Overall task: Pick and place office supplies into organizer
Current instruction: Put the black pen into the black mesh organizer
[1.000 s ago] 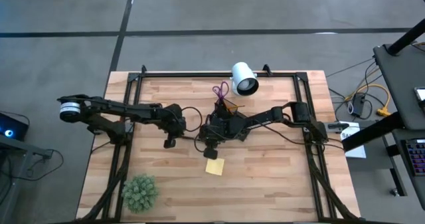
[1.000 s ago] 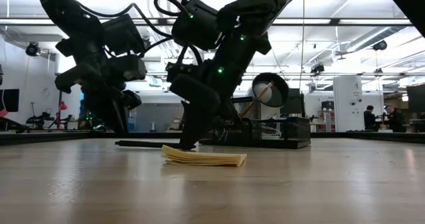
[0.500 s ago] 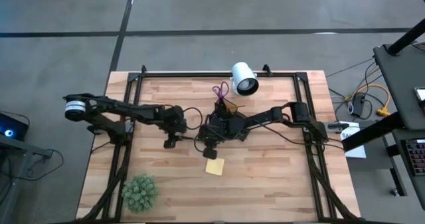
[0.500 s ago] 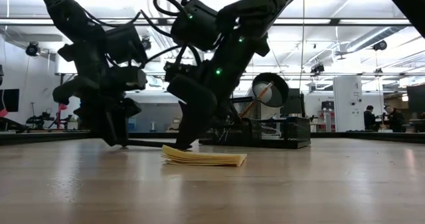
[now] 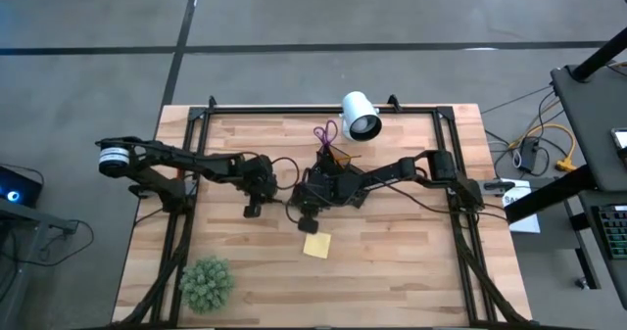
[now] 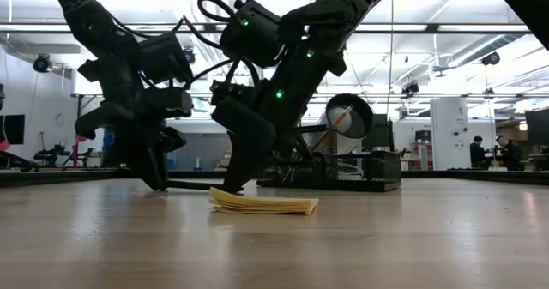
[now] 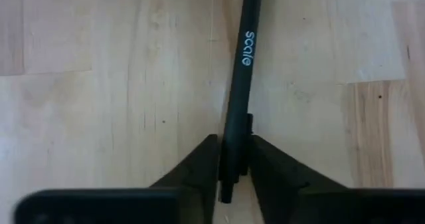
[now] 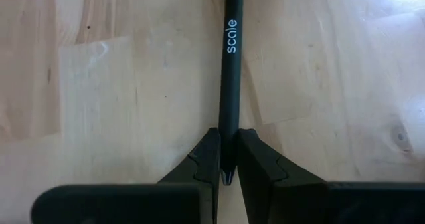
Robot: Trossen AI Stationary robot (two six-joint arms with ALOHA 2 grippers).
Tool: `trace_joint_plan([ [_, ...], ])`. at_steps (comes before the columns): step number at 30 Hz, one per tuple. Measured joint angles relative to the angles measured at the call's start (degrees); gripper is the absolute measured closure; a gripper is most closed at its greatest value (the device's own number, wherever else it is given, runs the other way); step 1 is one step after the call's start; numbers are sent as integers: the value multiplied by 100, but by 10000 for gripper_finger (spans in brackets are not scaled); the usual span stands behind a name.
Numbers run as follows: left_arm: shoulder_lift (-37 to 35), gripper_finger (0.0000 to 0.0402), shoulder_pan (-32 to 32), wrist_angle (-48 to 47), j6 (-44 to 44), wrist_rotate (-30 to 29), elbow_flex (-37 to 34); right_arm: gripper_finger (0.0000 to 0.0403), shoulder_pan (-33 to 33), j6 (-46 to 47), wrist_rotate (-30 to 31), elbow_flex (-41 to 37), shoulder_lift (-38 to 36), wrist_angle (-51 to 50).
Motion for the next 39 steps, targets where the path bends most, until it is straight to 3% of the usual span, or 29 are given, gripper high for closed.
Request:
trace_joint_plan([
  [3, 32, 373, 0, -14, 49, 36, -3, 376, -7, -1, 45, 13, 2, 14],
  [14, -67, 374, -12, -449, 106, -202, 167, 353, 2, -62, 354, 154, -98, -239],
  [22, -919, 374, -9, -1855, 487, -1266, 771, 307, 113, 533, 920, 509, -606, -2366],
  [31, -1487, 374, -11, -2861, 2443, -2832, 2048, 287, 1100, 2018, 1924, 374, -1506, -3948],
  [35, -1231, 374, 9, -2828, 3769, -3499, 2679, 292, 1687, 3081, 2387, 291, -1785, -4800],
  [39, -598, 374, 19, -2775, 4933, -3975, 3361, 300, 2137, 4137, 2402, 245, -1845, -5468],
])
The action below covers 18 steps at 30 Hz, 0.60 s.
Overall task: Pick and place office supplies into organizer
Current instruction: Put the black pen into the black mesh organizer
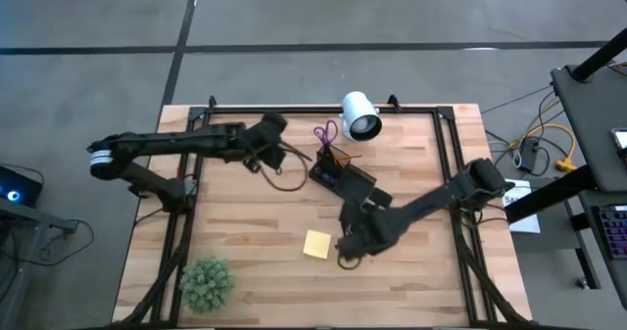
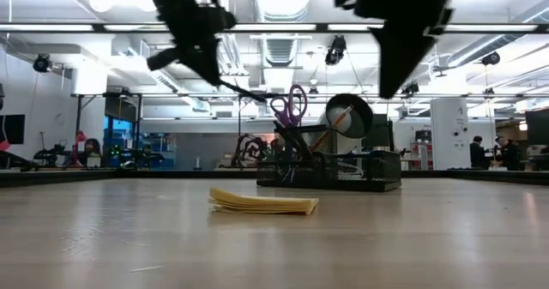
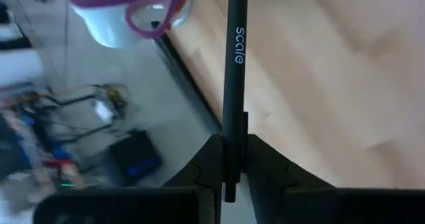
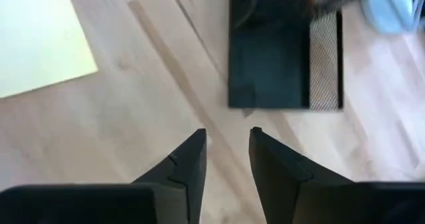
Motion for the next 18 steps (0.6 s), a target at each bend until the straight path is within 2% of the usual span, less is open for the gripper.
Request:
trace_joint_plan([
  [4, 754, 374, 5, 460, 1119, -791, 535, 307, 252, 884, -24, -15, -7, -162],
  [8, 1288, 374, -1, 1272, 1766, -1399, 931, 313, 385, 1624, -26, -15, -7, -138],
  [13, 1682, 374, -104, 1348, 2451, -1375, 1235, 319, 503, 1700, -44, -13, -9, -116],
  [18, 1770, 374, -263, 1322, 2940, -1288, 1123, 321, 514, 1497, -50, -13, -9, -135],
])
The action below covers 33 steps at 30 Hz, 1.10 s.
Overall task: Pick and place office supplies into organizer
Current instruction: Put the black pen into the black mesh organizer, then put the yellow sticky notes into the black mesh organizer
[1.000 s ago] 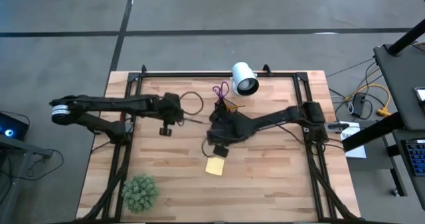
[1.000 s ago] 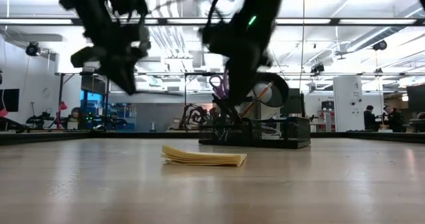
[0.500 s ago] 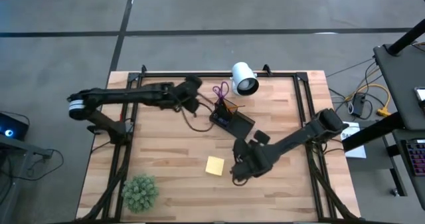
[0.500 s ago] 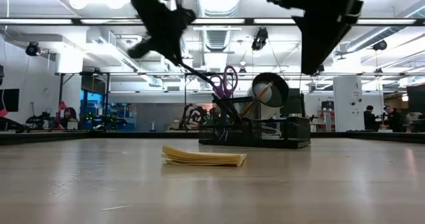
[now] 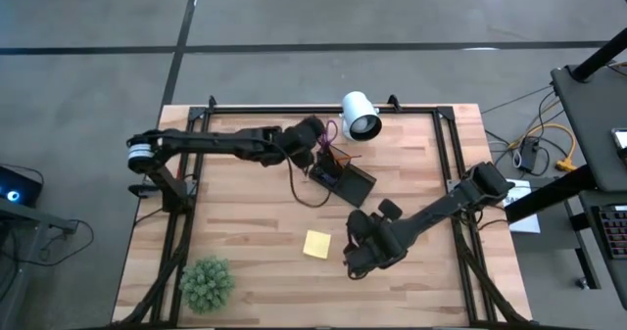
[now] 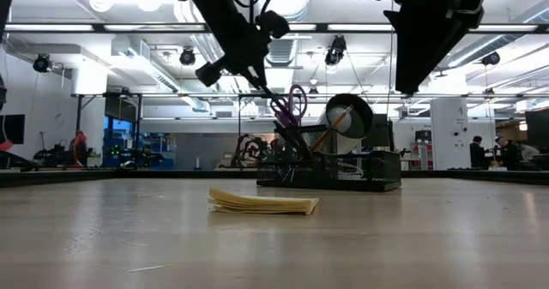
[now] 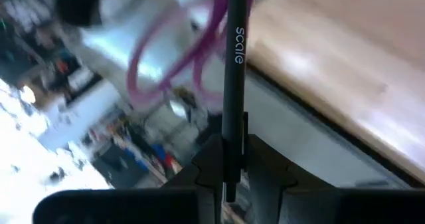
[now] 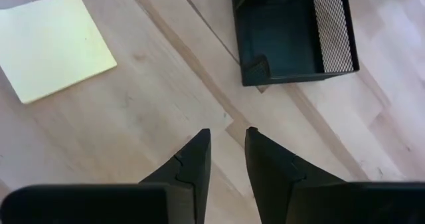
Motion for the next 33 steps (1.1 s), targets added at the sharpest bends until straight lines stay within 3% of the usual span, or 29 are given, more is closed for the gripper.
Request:
trace_joint_plan([
  [3, 27, 374, -113, 171, 365, 248, -76, 320, -2, -114, 4, 0, 0, 0],
  [9, 493, 374, -217, 929, 988, 237, -76, 323, -4, -113, 4, 0, 0, 4],
  [13, 876, 370, -299, 929, 1073, 261, -13, 328, -4, -21, 2, 0, 0, 11],
  [18, 1162, 314, -364, 1167, 716, 287, -37, 326, 0, 27, -3, 0, 0, 40],
  [23, 1012, 269, -581, 1189, 111, 257, -35, 321, -2, -36, 0, 0, 0, 46],
  [25, 811, 258, -652, 1170, -422, 114, -59, 322, -2, -116, 4, 0, 0, 53],
  [29, 243, 244, -816, 452, -2822, -304, -60, 325, -7, -632, 4, -11, 0, 251],
  [31, -126, 241, -908, -564, -4239, 126, -64, 325, -7, -1260, -8, -42, 4, 603],
  [33, -501, 242, -981, -1423, -5520, 1374, -90, 322, -4, -2047, -31, -62, 86, 1084],
])
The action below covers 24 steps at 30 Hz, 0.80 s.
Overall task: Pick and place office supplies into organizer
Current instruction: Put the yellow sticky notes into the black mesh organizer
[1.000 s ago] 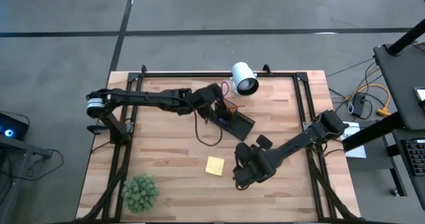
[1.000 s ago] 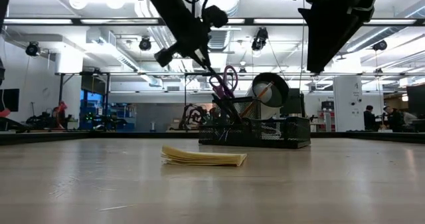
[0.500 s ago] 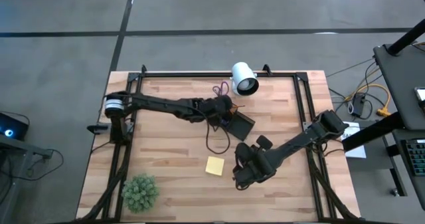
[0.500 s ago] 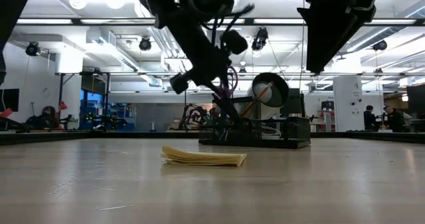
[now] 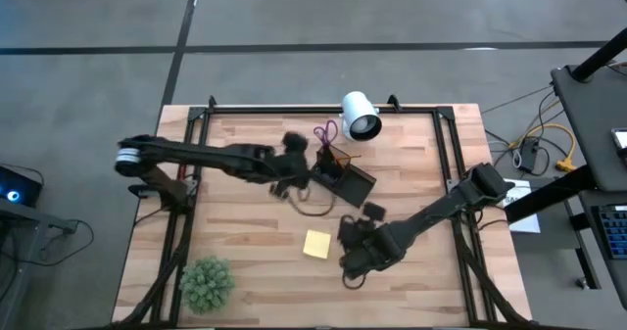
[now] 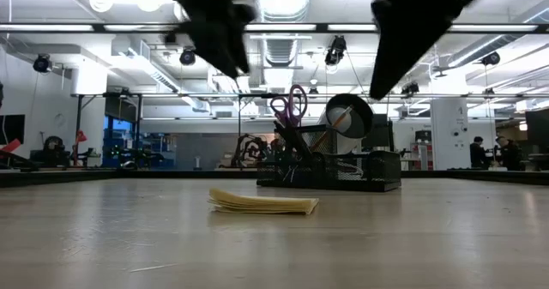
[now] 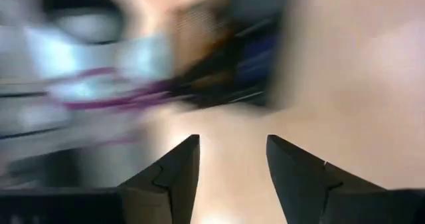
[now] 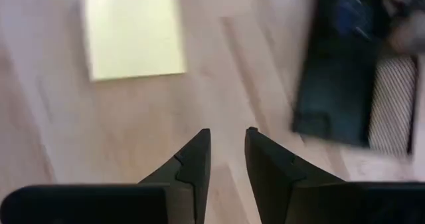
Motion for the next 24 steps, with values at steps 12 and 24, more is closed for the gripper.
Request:
trace_joint_plan([
  [12, -1391, 307, -675, 1496, -1818, 2549, -2279, 269, -16, -3400, -46, -9, 1152, 1756],
  [24, -748, 311, -888, 3786, -1799, 3857, -3020, 211, 22, -3748, 15, 240, 1315, 2382],
])
